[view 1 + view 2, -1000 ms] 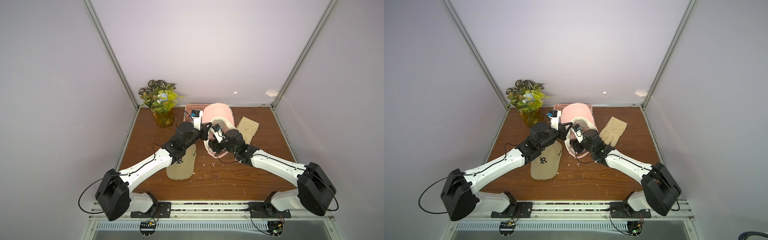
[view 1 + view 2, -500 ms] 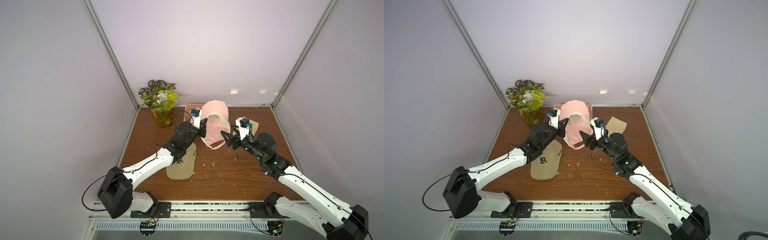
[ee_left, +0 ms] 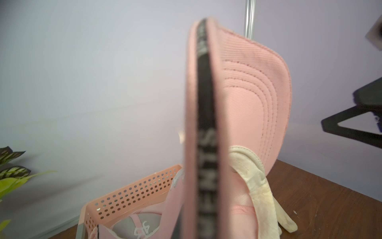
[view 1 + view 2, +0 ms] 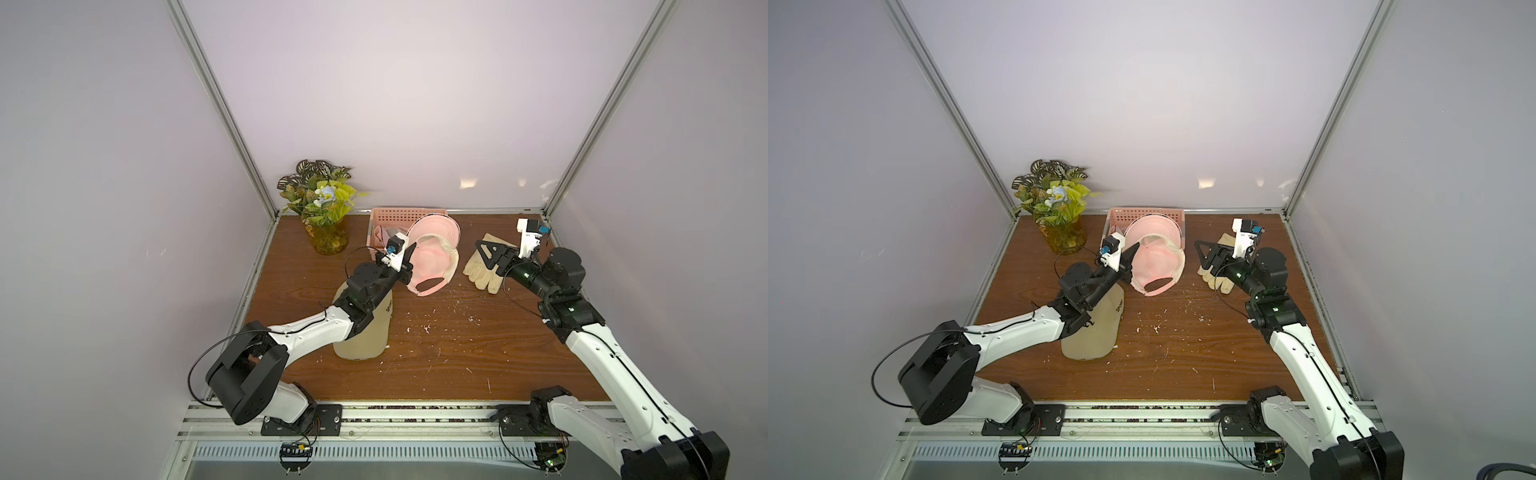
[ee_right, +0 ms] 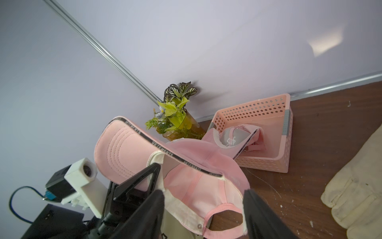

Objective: Turn the baseball cap inside out
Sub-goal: Turn over the baseball cap.

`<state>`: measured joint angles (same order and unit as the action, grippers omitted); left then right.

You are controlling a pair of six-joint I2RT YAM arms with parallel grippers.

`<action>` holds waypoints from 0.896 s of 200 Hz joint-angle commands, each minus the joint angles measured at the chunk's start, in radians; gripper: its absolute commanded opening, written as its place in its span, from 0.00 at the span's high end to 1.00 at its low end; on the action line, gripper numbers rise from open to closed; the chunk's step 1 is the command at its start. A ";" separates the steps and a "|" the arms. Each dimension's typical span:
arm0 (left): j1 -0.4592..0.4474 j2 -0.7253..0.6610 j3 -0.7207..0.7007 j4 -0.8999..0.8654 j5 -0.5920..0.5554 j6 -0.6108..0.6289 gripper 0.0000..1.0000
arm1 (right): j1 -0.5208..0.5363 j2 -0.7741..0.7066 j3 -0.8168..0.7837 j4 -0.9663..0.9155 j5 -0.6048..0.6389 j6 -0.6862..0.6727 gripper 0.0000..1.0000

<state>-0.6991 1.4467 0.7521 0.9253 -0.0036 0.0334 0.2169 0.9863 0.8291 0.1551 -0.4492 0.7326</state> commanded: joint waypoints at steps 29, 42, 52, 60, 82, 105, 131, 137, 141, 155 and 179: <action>0.010 -0.016 -0.035 0.226 0.181 0.102 1.00 | -0.029 0.035 -0.022 0.147 -0.148 0.366 0.41; 0.010 -0.014 -0.036 0.230 0.173 0.108 1.00 | -0.029 0.039 -0.029 0.165 -0.159 0.401 0.41; 0.010 -0.013 -0.036 0.235 0.175 0.119 1.00 | -0.029 0.038 -0.044 0.189 -0.161 0.427 0.41; 0.011 -0.011 -0.036 0.240 0.177 0.128 1.00 | -0.030 0.037 -0.055 0.203 -0.161 0.443 0.40; 0.010 -0.001 -0.028 0.258 0.174 0.146 1.00 | -0.028 0.040 -0.072 0.239 -0.179 0.479 0.39; 0.010 0.018 -0.015 0.279 0.171 0.166 1.00 | -0.024 0.045 -0.081 0.257 -0.193 0.494 0.38; 0.008 0.042 -0.008 0.319 0.154 0.202 1.00 | -0.018 0.047 -0.093 0.289 -0.205 0.518 0.38; 0.008 0.048 -0.009 0.335 0.155 0.207 1.00 | -0.015 0.049 -0.092 0.292 -0.204 0.521 0.38; 0.008 0.052 -0.009 0.345 0.154 0.211 1.00 | -0.013 0.050 -0.094 0.294 -0.203 0.522 0.38; 0.001 0.065 -0.010 0.376 0.146 0.227 1.00 | -0.007 0.055 -0.094 0.301 -0.203 0.531 0.38; -0.004 0.089 -0.006 0.424 0.117 0.238 1.00 | 0.002 0.057 -0.103 0.316 -0.200 0.544 0.37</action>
<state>-0.6991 1.5234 0.7174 1.2182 0.1406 0.2398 0.2085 1.0420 0.7277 0.3985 -0.6342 1.2530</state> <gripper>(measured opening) 0.085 0.625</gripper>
